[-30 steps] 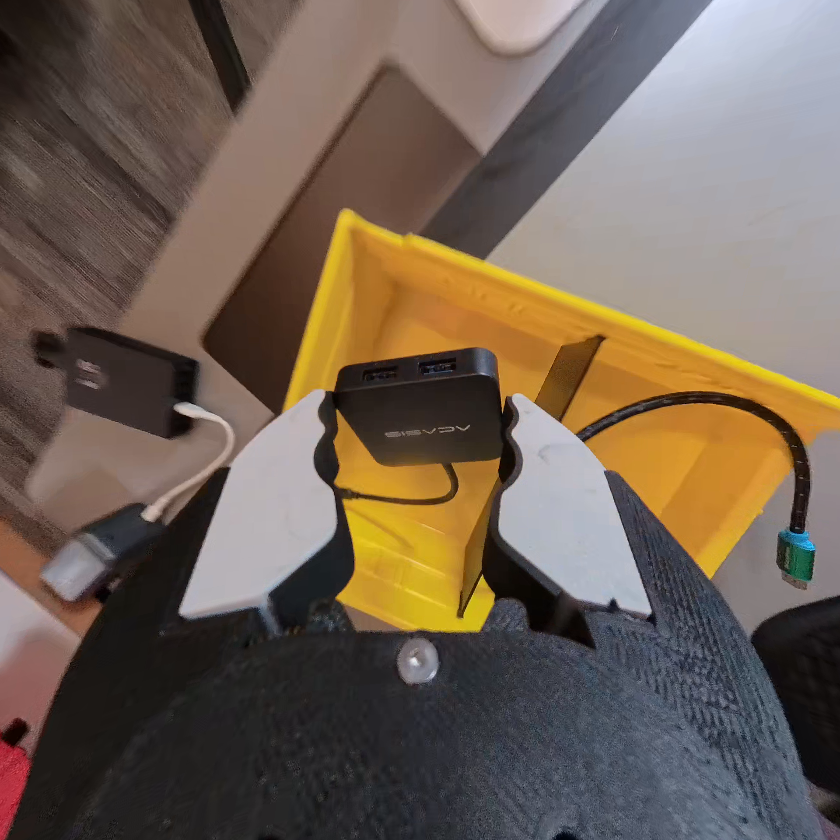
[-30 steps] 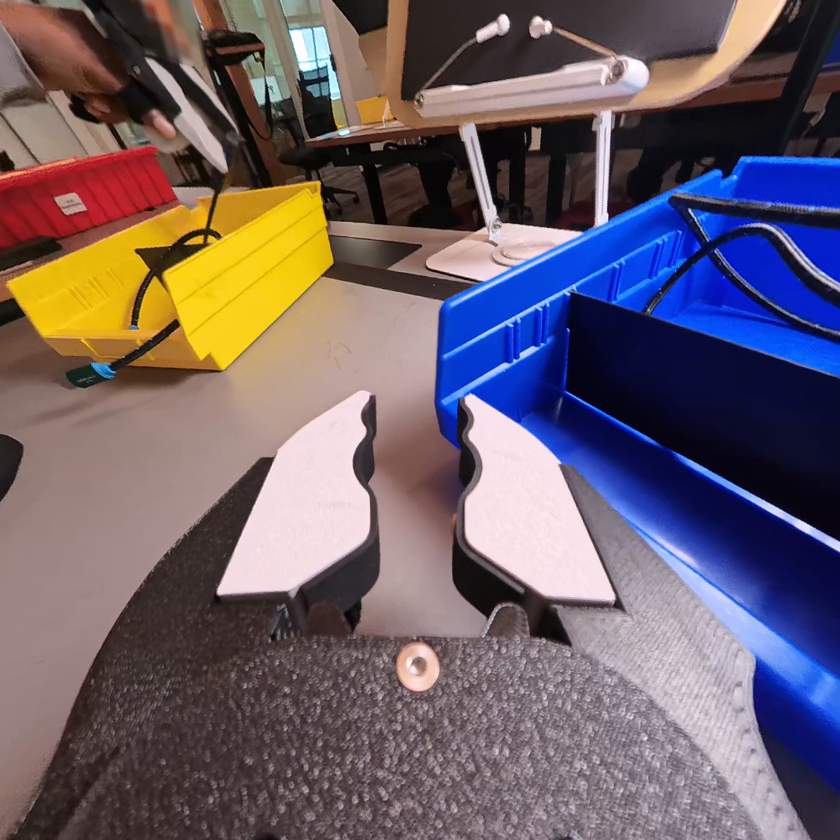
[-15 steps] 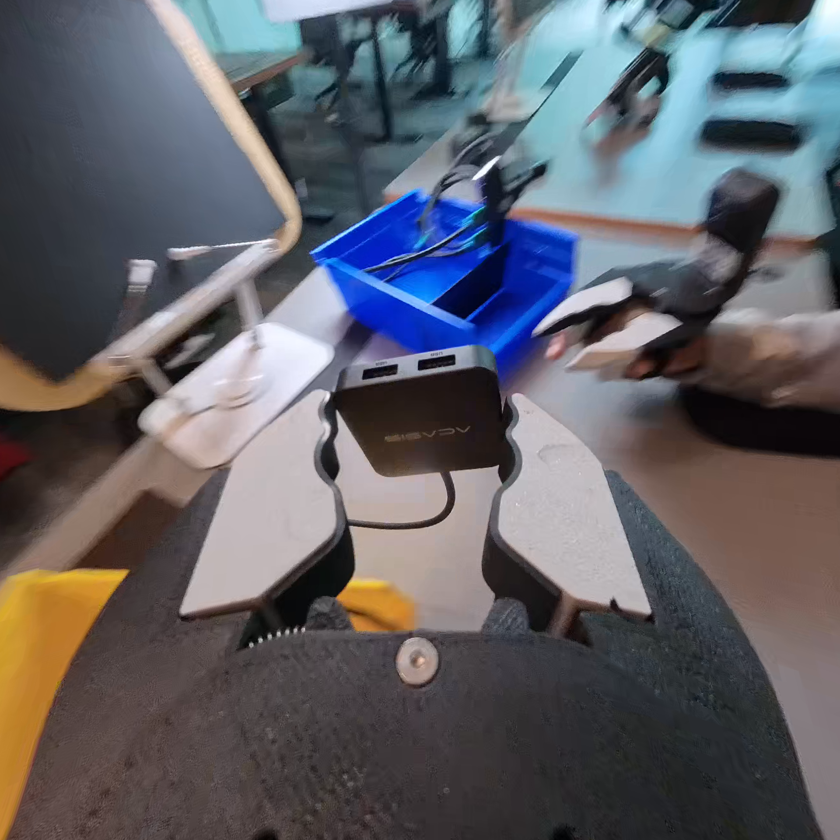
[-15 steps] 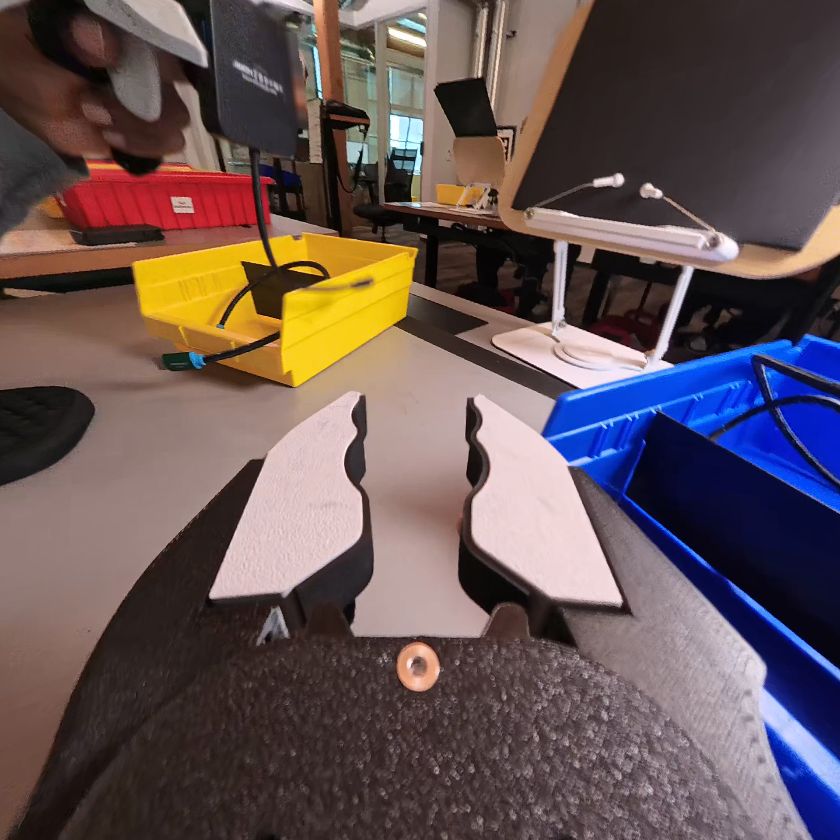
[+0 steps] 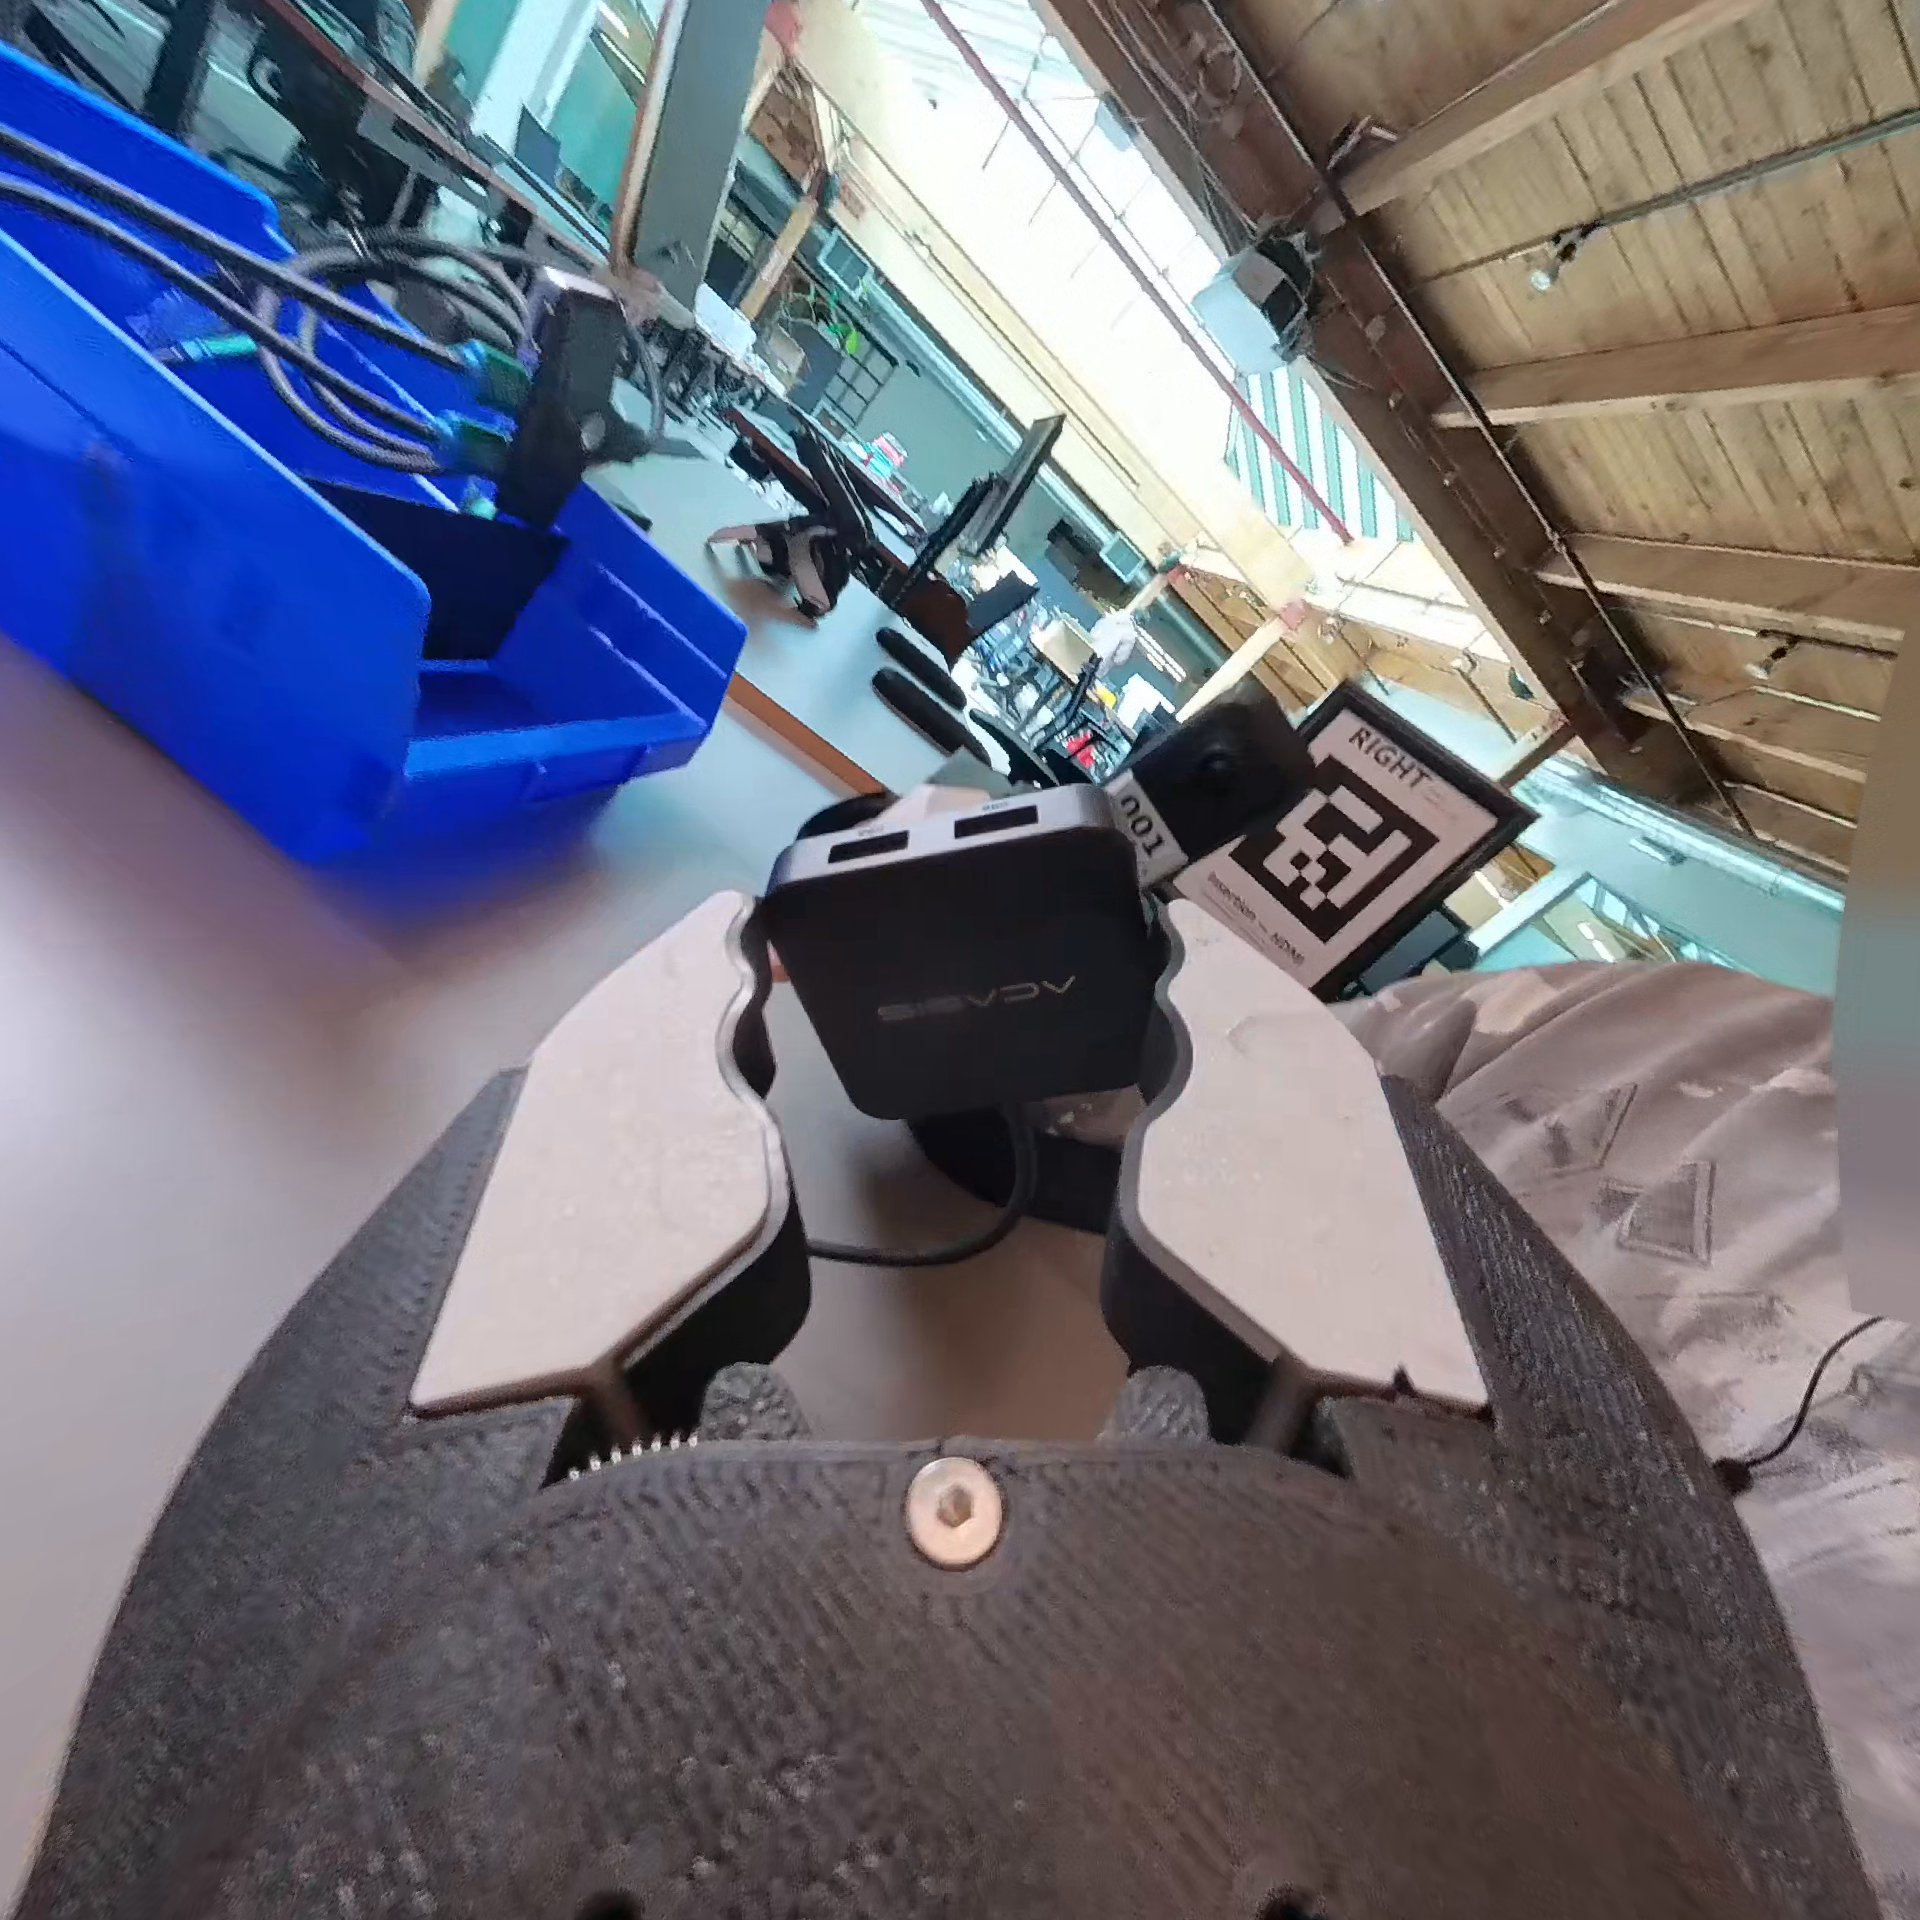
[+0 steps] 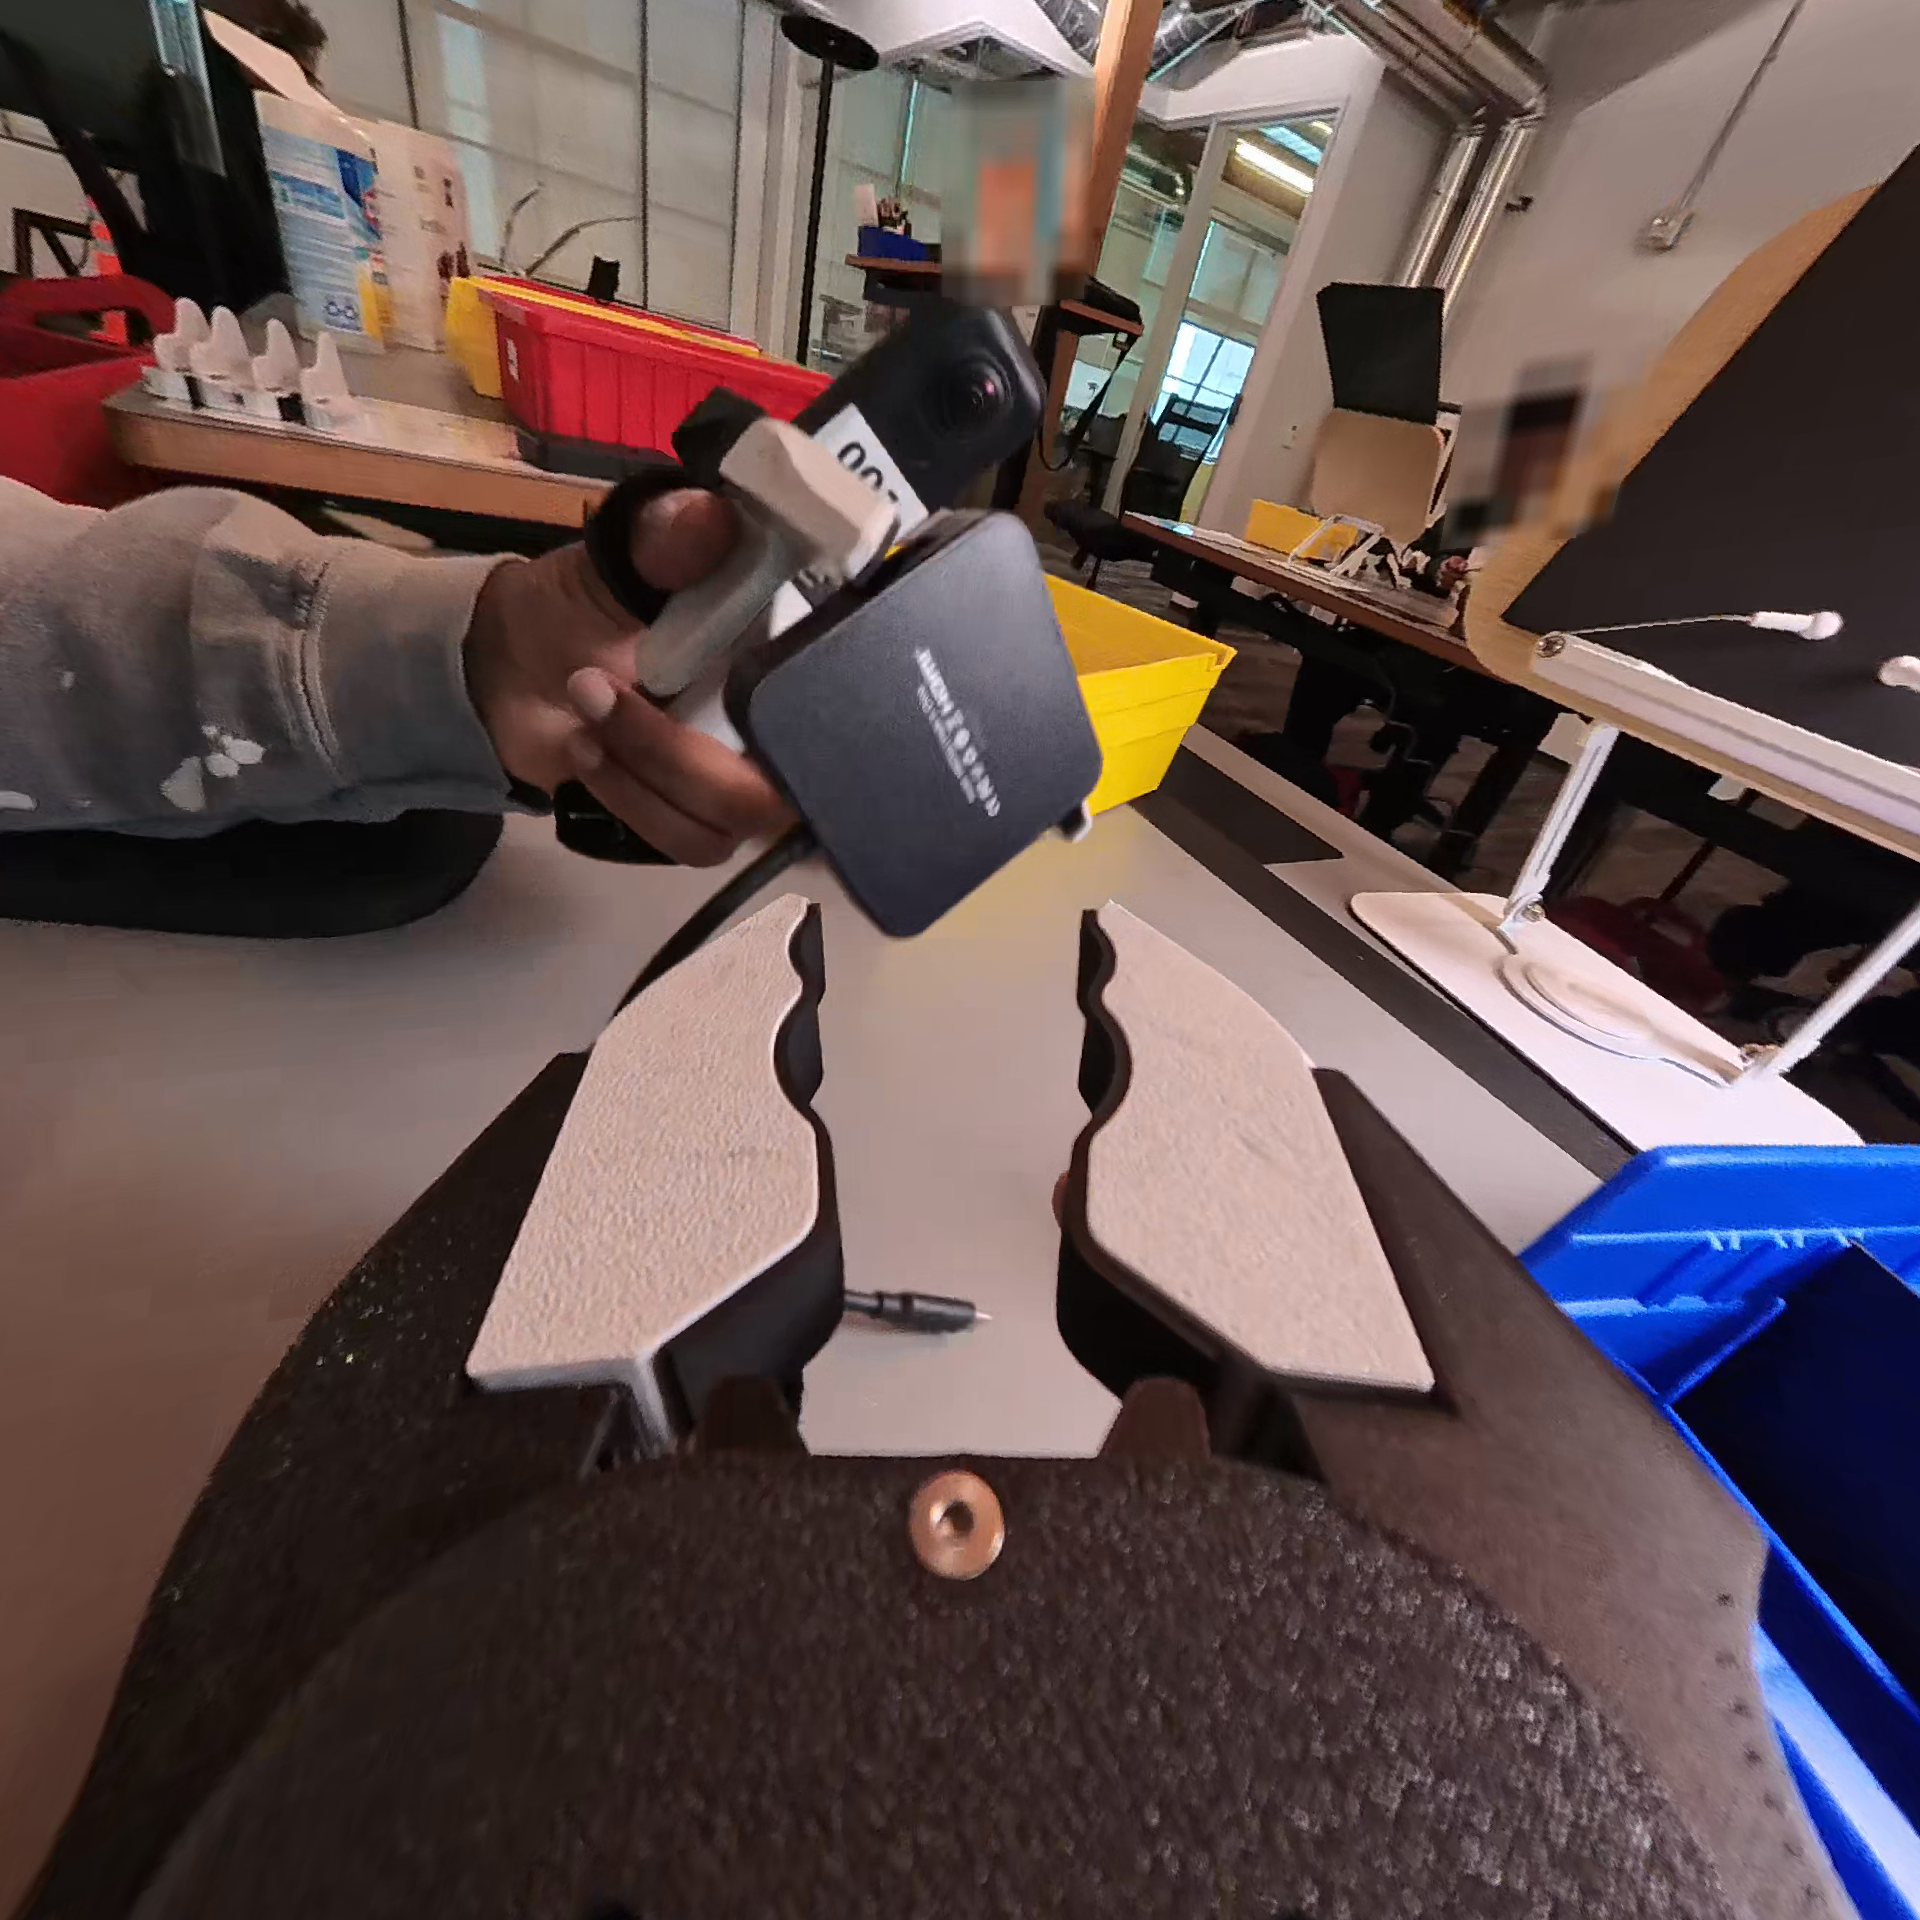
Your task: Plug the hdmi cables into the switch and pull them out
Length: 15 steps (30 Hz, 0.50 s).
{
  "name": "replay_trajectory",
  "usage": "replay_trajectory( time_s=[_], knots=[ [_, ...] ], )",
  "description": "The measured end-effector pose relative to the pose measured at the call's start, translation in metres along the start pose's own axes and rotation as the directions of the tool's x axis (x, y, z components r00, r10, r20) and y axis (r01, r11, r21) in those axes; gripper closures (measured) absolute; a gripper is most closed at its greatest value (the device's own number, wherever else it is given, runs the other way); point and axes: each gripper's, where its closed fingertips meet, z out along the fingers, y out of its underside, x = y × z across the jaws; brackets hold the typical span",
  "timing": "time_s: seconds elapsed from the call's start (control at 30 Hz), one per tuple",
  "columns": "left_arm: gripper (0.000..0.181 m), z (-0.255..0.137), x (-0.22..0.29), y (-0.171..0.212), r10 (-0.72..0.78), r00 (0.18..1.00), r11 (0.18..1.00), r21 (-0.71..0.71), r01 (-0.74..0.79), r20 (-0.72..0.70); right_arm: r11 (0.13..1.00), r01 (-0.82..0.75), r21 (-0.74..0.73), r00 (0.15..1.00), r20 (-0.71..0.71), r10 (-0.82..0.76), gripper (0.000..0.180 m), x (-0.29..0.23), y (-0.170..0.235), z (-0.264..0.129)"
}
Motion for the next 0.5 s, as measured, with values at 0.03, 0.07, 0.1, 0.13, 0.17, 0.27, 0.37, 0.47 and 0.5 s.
replay_trajectory(
  time_s=[0.03,0.07,0.1,0.13,0.17,0.27,0.37,0.47,0.5],
  knots=[
    [0.111,0.002,0.001,0.008,0.001,1.0,1.0,-0.025,-0.001,-0.018,1.0,-0.022,0.006,1.0,0.021,0.022,0.133,-0.003,-0.001,0.001],
    [0.111,0.004,0.006,0.014,0.012,0.998,0.999,-0.049,-0.014,-0.056,0.997,-0.075,0.018,0.995,0.064,0.074,0.132,-0.007,-0.002,0.002],
    [0.111,0.006,0.013,0.02,0.024,0.994,0.997,-0.074,-0.032,-0.105,0.989,-0.146,0.015,0.982,0.128,0.143,0.131,-0.012,-0.003,0.002],
    [0.111,0.007,0.018,0.023,0.043,0.99,0.995,-0.082,-0.054,-0.131,0.976,-0.217,-0.011,0.956,0.201,0.215,0.13,-0.019,-0.001,0.001],
    [0.111,0.009,0.024,0.024,0.079,0.985,0.992,-0.085,-0.093,-0.156,0.958,-0.281,-0.052,0.918,0.278,0.284,0.128,-0.027,0.002,0.0],
    [0.11,0.011,0.044,0.03,0.163,0.959,0.976,-0.103,-0.19,-0.231,0.87,-0.458,-0.181,0.706,0.521,0.48,0.123,-0.059,0.002,-0.009],
    [0.111,0.015,0.057,0.037,0.179,0.942,0.969,-0.113,-0.218,-0.283,0.79,-0.578,-0.204,0.529,0.643,0.553,0.121,-0.075,-0.014,-0.013],
    [0.111,0.017,0.067,0.04,0.183,0.926,0.967,-0.109,-0.23,-0.33,0.735,-0.647,-0.202,0.432,0.698,0.572,0.13,-0.082,-0.027,-0.012],
    [0.11,0.016,0.072,0.038,0.179,0.92,0.97,-0.096,-0.225,-0.35,0.721,-0.666,-0.189,0.418,0.707,0.571,0.141,-0.081,-0.029,-0.012]
  ],
)
